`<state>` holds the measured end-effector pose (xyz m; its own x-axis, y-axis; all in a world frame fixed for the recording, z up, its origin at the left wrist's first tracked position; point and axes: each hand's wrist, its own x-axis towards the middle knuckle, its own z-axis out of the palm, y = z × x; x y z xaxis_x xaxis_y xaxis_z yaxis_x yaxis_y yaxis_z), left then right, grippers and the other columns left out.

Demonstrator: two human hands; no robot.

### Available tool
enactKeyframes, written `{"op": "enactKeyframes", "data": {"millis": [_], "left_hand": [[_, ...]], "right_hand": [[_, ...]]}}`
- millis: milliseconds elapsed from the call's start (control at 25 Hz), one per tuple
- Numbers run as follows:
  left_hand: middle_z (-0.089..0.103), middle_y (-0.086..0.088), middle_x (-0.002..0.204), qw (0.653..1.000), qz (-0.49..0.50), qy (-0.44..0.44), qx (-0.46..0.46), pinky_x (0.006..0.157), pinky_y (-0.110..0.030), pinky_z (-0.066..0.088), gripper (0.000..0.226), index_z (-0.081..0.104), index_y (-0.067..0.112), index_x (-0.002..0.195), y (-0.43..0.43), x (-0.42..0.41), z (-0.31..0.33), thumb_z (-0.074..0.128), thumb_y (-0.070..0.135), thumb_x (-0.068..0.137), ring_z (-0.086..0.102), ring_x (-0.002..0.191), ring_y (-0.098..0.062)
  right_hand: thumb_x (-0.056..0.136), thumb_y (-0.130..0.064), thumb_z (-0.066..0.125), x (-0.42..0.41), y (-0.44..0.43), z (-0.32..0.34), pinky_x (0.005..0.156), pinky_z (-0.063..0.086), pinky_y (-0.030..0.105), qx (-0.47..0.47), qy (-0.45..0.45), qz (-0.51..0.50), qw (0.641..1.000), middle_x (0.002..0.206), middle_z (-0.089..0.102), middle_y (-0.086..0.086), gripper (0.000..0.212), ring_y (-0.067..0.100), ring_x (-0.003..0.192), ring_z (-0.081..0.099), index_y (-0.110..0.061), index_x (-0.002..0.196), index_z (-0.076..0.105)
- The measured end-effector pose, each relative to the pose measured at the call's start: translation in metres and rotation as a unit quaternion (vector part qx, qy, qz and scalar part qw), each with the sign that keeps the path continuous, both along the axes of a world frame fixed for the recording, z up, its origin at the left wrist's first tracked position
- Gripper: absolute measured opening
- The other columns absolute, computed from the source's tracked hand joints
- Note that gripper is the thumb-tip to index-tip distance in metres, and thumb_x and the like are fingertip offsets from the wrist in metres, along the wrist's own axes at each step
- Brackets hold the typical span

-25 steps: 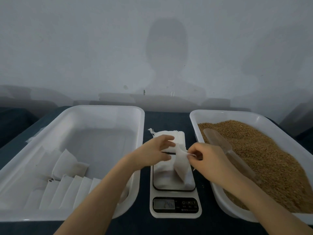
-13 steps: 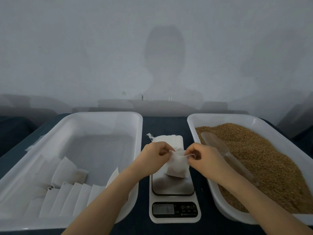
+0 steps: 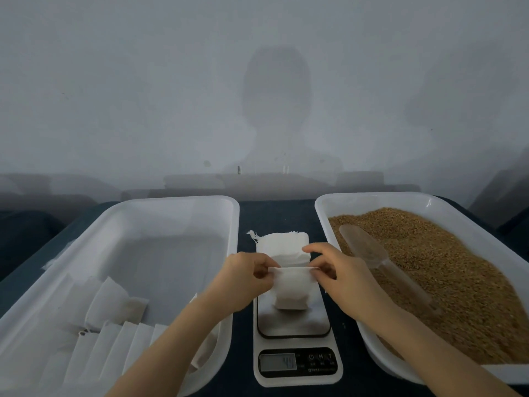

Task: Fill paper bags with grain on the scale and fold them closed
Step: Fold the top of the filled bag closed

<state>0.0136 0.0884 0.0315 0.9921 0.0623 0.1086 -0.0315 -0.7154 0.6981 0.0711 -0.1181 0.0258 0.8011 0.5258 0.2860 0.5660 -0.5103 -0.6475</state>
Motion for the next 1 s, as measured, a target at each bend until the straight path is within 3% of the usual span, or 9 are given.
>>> {"op": "enactKeyframes", "data": {"millis": [200, 400, 1000], "left_hand": [[0.067, 0.011, 0.084, 1.000, -0.013, 0.015, -0.015, 0.070, -0.007, 0.047, 0.019, 0.070, 0.022, 0.104, -0.0001, 0.0023, -0.0045, 0.069, 0.018, 0.085, 0.062, 0.073, 0.000], [0.069, 0.000, 0.088, 0.997, -0.008, 0.048, -0.062, 0.078, -0.026, 0.057, 0.017, 0.066, 0.020, 0.099, -0.0023, 0.0050, -0.0066, 0.072, 0.019, 0.083, 0.067, 0.077, -0.013], [0.069, -0.001, 0.088, 0.998, -0.011, 0.049, -0.030, 0.079, -0.030, 0.058, 0.020, 0.064, 0.019, 0.102, -0.0035, 0.0049, -0.0081, 0.072, 0.023, 0.084, 0.068, 0.076, -0.015]], "right_hand": [[0.089, -0.018, 0.062, -0.0006, -0.0009, -0.0067, 0.076, 0.044, 0.003, -0.001, 0.030, -0.001, 1.000, 0.094, 0.060, -0.018, 0.039, -0.011, 0.088, 0.057, -0.038, 0.121, 0.052], [0.089, -0.019, 0.063, 0.0016, -0.0023, -0.0053, 0.074, 0.043, 0.003, 0.008, 0.048, -0.008, 0.999, 0.092, 0.062, -0.019, 0.038, -0.011, 0.087, 0.057, -0.039, 0.119, 0.052], [0.089, -0.019, 0.062, 0.0043, -0.0022, -0.0068, 0.076, 0.043, 0.007, 0.004, 0.061, -0.014, 0.998, 0.094, 0.064, -0.017, 0.038, -0.006, 0.088, 0.059, -0.035, 0.121, 0.052]]}}
